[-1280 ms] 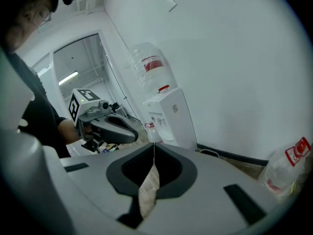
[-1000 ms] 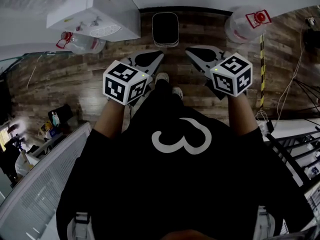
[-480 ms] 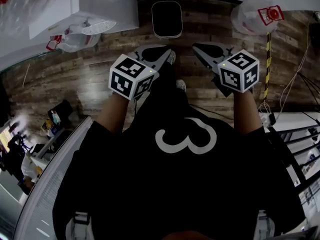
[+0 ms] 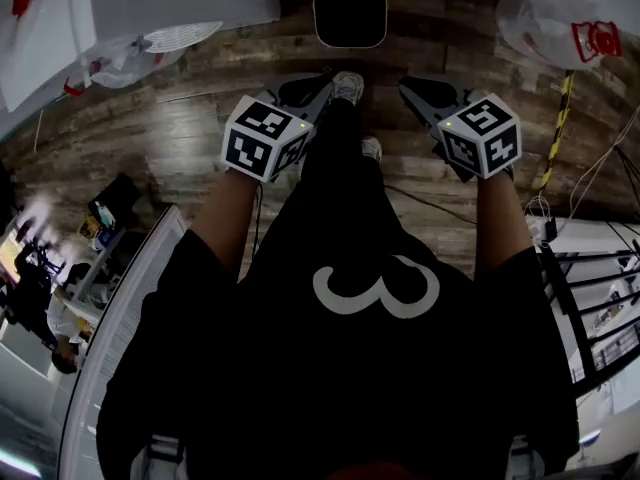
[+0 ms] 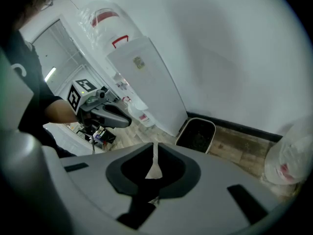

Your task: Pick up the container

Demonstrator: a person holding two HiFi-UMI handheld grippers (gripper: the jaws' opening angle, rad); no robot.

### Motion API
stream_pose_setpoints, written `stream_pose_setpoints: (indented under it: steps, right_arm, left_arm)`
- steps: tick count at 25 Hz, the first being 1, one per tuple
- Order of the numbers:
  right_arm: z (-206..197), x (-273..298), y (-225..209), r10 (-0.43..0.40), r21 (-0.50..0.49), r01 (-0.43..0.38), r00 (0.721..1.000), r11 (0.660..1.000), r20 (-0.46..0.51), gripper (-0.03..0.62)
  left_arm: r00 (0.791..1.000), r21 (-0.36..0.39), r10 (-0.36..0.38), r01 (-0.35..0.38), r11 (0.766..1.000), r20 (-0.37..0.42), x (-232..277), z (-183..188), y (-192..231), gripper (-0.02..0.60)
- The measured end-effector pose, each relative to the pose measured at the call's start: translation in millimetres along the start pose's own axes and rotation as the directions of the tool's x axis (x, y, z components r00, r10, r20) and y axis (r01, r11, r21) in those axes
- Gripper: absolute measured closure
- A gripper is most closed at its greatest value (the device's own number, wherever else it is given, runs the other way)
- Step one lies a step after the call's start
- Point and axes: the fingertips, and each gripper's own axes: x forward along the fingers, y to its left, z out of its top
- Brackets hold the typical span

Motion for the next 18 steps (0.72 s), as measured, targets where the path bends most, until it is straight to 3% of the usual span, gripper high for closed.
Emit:
stream_pose_setpoints:
  steps: [10, 13, 18]
  right_arm:
    - [-69, 95, -98, -0.023, 0.111, 0.03, 0.997, 0.993, -0.068, 0.563]
    - [-95, 129, -123, 0.012, 0.138, 0.001, 0.995, 0.99, -0.094, 0.485]
    - [-141, 172, -165, -0.003, 0.132, 0.023, 0.989, 0.991, -0.147, 0.446]
  left_arm:
    - [0.992, -0.086, 0.029, -0.039, 0.996, -0.119, 82, -94, 91, 0.558]
    - [0.986, -0.083, 0.038, -0.052, 0.995, -0.163, 113, -114, 123, 0.532]
    - [0.98, -0.102, 0.035, -0.056, 0.993, -0.198, 162, -149, 166, 0.475]
